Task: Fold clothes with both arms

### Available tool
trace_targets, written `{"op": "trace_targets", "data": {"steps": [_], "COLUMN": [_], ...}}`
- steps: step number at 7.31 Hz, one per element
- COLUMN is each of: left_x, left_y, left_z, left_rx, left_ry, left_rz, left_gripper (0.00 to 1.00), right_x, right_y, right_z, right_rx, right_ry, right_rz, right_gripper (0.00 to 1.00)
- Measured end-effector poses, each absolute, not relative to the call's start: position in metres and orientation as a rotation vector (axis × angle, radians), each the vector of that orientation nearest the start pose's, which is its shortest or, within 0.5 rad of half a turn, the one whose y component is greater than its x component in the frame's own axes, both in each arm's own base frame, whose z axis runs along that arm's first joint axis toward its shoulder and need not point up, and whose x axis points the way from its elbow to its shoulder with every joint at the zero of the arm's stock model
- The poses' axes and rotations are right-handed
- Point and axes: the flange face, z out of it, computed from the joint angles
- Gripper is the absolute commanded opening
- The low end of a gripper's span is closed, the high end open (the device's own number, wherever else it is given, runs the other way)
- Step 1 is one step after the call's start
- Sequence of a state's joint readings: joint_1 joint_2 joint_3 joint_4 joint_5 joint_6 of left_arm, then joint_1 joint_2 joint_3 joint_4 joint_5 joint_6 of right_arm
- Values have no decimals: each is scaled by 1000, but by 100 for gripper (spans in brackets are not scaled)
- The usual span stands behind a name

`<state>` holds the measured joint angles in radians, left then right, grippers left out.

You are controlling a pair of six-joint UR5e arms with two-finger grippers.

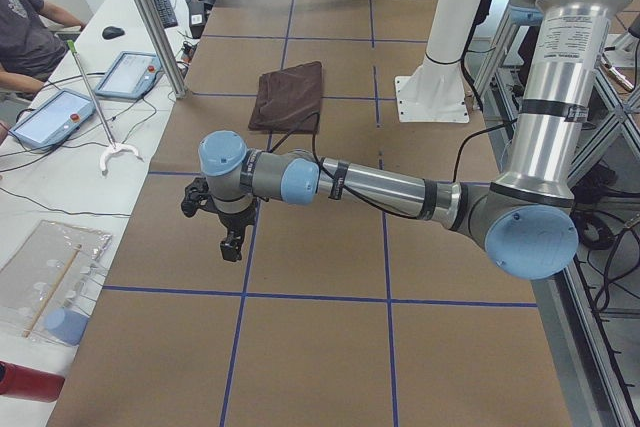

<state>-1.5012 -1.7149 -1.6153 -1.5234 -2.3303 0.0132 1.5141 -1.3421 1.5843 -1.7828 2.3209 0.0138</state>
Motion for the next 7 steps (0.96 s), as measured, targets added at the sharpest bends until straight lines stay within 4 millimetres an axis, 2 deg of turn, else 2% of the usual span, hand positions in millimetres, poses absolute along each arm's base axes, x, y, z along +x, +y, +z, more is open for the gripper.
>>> {"op": "trace_targets", "data": {"steps": [7], "left_x": [-24], "left_y": [-559], "left_z": [563], "left_rx": [109], "left_ry": [767], "left_rz": [128], "left_gripper": [100], "right_x": [32], "right_y": [-580], "right_z": [553], "right_rx": [0], "right_ry": [-762], "right_rz": [-50], "right_gripper": [100]}}
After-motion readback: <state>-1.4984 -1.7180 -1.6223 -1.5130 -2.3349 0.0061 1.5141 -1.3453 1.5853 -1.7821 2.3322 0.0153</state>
